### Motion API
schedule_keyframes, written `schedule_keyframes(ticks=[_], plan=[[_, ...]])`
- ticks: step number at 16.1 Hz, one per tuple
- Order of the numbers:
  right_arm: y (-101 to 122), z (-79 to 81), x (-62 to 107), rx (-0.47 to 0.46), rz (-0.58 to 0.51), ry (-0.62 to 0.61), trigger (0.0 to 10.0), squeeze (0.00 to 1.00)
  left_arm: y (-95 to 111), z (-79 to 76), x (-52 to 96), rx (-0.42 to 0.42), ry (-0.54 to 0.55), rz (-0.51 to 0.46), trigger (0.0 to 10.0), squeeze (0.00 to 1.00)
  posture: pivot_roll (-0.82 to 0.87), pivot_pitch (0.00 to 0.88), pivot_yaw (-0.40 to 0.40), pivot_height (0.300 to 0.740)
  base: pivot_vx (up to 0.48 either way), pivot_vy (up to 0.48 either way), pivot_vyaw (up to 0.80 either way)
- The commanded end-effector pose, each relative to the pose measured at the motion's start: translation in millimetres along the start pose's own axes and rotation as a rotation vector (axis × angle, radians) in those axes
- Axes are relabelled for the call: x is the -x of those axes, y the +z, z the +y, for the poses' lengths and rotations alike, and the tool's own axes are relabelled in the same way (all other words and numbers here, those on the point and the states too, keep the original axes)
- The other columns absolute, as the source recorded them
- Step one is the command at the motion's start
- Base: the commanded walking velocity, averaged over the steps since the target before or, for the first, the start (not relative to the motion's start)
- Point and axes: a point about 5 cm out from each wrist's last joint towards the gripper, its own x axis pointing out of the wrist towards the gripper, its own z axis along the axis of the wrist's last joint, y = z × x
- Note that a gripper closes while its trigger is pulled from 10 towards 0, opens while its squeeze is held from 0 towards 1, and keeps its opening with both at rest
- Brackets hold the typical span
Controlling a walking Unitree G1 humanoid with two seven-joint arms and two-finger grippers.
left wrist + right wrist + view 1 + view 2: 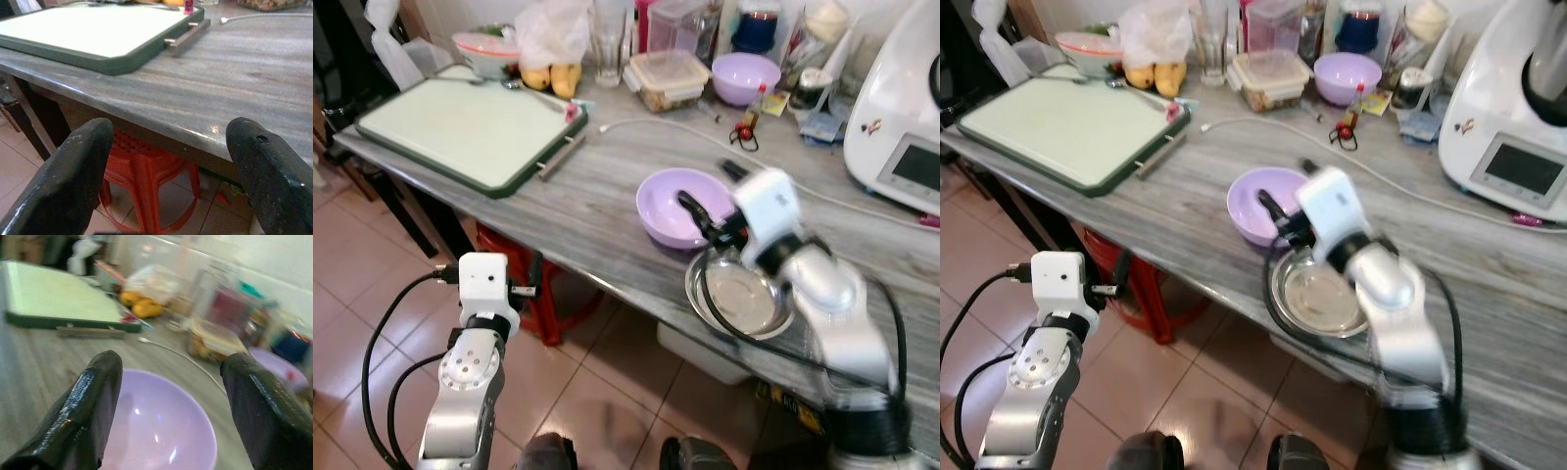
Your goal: Setting the table
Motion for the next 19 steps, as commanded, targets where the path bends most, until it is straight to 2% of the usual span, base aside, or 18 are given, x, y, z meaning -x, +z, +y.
schedule_keyframes(ticks=[1,2,3,8,11,15,19], plan=[[4,-5.0,6.7,-0.003,-0.028,-0.077,10.0,1.00,1,2.3,1.4,0.000,0.010,-0.004,10.0,0.00,-0.01,0.000,0.017,0.740,0.000,0.000,0.00],[-1,-4.0,10.3,-0.029,-0.014,-0.116,10.0,0.64,0,2.7,1.5,0.000,0.011,-0.003,10.0,0.00,-0.01,0.000,0.017,0.740,-0.281,0.000,0.00],[-6,-3.9,12.7,-0.062,-0.003,-0.147,10.0,0.00,0,2.8,1.9,0.000,0.011,-0.001,10.0,0.00,-0.01,0.000,0.018,0.740,-0.296,0.000,0.00],[-26,0.0,19.7,-0.131,0.069,-0.242,10.0,0.00,-2,2.7,3.1,-0.002,0.007,0.006,10.0,0.00,0.00,0.000,0.017,0.740,-0.329,0.000,0.00],[-29,3.9,19.7,-0.152,0.074,-0.239,10.0,0.00,-2,2.8,2.0,-0.005,0.002,0.006,10.0,0.00,0.00,0.000,0.017,0.740,-0.330,0.000,-0.37],[-30,4.9,18.7,-0.162,0.075,-0.240,10.0,0.00,-1,0.9,-1.5,-0.008,-0.012,0.001,10.0,0.00,-0.01,0.000,0.019,0.740,-0.328,0.000,-0.74],[-30,5.5,16.3,-0.178,0.071,-0.244,10.0,0.00,1,-0.2,-2.8,-0.001,-0.011,-0.003,10.0,0.00,-0.01,0.000,0.018,0.740,-0.321,0.000,0.00]])
